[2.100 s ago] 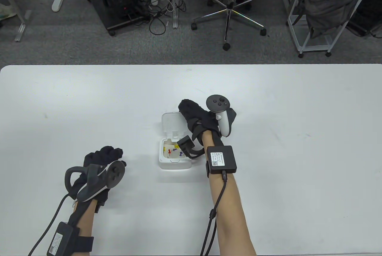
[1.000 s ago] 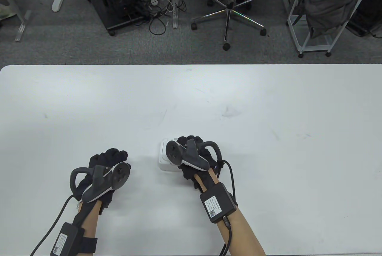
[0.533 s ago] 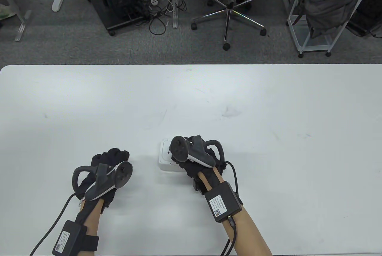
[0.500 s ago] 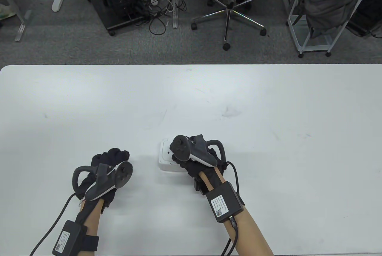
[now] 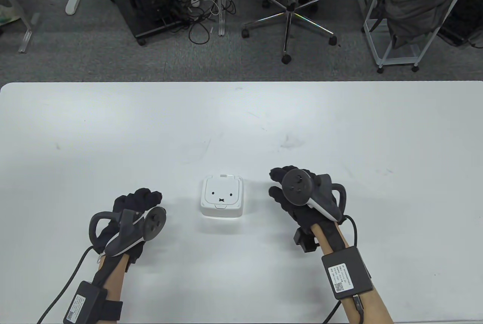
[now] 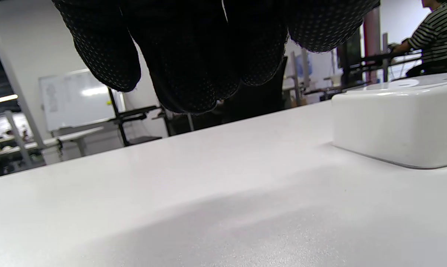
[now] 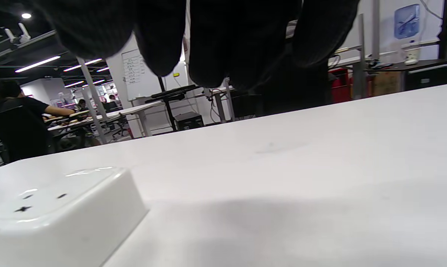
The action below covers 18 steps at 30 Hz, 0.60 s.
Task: Press to open box and store push pins
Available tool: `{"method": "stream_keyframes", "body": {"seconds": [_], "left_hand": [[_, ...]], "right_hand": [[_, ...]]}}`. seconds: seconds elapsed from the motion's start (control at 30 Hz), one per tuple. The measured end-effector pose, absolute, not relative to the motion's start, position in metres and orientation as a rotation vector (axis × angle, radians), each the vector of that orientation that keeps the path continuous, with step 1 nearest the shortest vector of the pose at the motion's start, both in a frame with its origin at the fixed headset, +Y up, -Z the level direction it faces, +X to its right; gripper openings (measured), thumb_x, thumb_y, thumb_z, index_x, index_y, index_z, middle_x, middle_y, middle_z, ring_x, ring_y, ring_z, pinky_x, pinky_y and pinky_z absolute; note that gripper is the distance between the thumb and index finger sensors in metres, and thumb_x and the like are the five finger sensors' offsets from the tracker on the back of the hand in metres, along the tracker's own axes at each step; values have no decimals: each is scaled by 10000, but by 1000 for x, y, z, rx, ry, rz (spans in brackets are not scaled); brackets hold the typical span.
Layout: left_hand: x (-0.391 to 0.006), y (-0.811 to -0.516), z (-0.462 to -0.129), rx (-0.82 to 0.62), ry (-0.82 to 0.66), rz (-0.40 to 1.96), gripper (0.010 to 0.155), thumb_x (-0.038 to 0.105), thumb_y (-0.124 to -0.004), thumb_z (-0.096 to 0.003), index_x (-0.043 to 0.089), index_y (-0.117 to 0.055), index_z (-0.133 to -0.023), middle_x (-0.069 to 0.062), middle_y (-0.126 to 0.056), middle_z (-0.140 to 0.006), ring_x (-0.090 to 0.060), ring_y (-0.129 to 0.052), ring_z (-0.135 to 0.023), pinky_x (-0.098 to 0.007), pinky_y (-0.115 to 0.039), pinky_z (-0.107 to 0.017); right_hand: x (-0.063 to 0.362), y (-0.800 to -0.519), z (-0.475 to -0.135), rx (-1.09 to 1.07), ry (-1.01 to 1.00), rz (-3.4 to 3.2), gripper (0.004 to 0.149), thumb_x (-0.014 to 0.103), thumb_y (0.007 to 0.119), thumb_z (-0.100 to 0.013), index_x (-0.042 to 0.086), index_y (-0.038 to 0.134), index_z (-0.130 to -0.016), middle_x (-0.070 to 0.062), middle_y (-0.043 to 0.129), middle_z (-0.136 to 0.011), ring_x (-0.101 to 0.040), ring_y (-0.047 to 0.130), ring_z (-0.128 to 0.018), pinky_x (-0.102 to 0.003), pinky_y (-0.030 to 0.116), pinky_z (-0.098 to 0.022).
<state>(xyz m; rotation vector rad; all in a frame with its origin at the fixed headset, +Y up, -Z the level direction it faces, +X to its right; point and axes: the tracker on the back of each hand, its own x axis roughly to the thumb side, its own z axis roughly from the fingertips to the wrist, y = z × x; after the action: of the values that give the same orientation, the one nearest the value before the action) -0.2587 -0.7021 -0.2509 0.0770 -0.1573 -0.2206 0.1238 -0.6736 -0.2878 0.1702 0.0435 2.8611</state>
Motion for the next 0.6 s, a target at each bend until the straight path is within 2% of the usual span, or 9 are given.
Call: {"method": "stream_keyframes", "body": {"seconds": [0.23, 0.6], "left_hand": [[-256, -702, -251, 80, -175, -232, 512, 514, -647, -528, 324, -733, -995, 15, -818, -1045, -181, -979, -802, -507, -776, -747], [-251, -707, -251, 61, -182, -240, 511, 514, -646, -528, 326, -731, -995, 15, -819, -1044, -179, -980, -802, -506, -777, -746]], "right_hand": [[164, -692, -268, 95, 6, 2898, 547, 501, 688, -467, 305, 652, -976, -64, 732, -1065, -381, 756, -954, -658, 588, -734], [175, -708, -264, 52, -25, 2860, 542, 495, 687, -469, 295, 665, -972, -68, 743, -1057, -385, 759, -949, -664, 582, -734]]}}
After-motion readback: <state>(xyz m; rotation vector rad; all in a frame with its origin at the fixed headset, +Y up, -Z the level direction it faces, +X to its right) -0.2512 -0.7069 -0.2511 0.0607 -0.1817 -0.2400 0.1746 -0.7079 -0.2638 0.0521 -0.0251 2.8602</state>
